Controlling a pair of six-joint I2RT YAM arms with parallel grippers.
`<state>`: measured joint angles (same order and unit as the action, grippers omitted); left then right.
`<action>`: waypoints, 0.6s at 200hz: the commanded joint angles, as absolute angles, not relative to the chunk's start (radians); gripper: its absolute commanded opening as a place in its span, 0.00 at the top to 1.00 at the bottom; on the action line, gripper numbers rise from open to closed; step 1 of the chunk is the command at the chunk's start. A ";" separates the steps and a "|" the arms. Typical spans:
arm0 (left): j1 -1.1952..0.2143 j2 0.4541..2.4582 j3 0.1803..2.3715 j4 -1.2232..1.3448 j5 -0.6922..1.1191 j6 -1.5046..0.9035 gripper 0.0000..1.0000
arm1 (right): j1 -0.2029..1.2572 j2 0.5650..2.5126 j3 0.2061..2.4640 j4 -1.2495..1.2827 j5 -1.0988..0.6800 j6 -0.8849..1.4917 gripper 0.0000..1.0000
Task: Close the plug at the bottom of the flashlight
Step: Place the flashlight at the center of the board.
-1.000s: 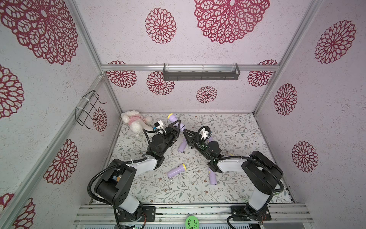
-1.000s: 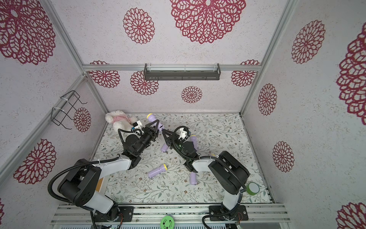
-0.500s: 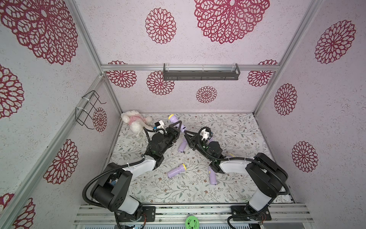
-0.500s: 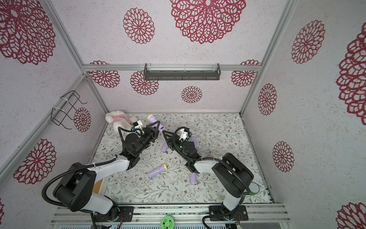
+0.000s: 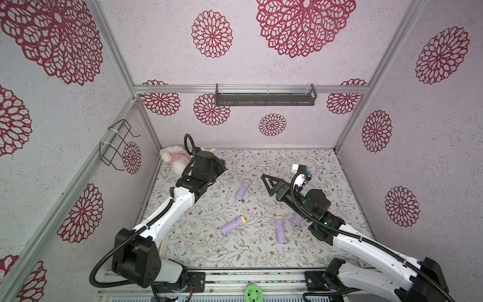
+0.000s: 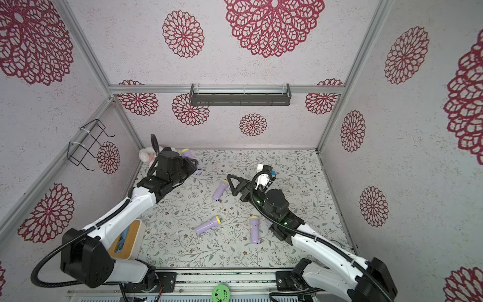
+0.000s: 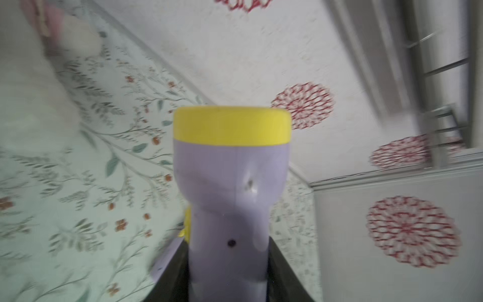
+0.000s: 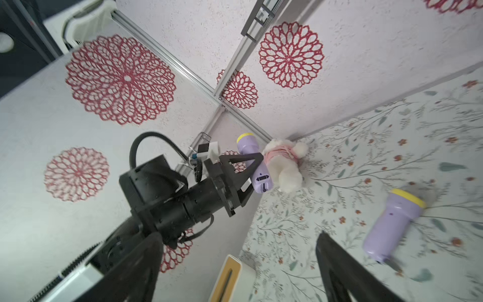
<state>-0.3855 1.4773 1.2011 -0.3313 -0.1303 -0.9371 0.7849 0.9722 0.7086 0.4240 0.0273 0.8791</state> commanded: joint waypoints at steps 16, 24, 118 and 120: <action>-0.387 1.616 1.244 -0.667 -0.309 -0.732 1.00 | 0.781 0.848 0.721 0.007 0.145 0.625 0.01; -0.387 1.646 1.260 -0.684 -0.316 -0.718 1.00 | 0.781 0.824 0.714 -0.030 0.157 0.607 0.01; -0.388 1.924 1.413 -0.708 -0.315 -0.498 1.00 | 0.781 0.758 0.686 -0.199 0.115 0.518 0.01; -0.388 1.929 1.413 -0.707 -0.314 -0.493 1.00 | 0.781 0.758 0.686 -0.199 0.114 0.517 0.01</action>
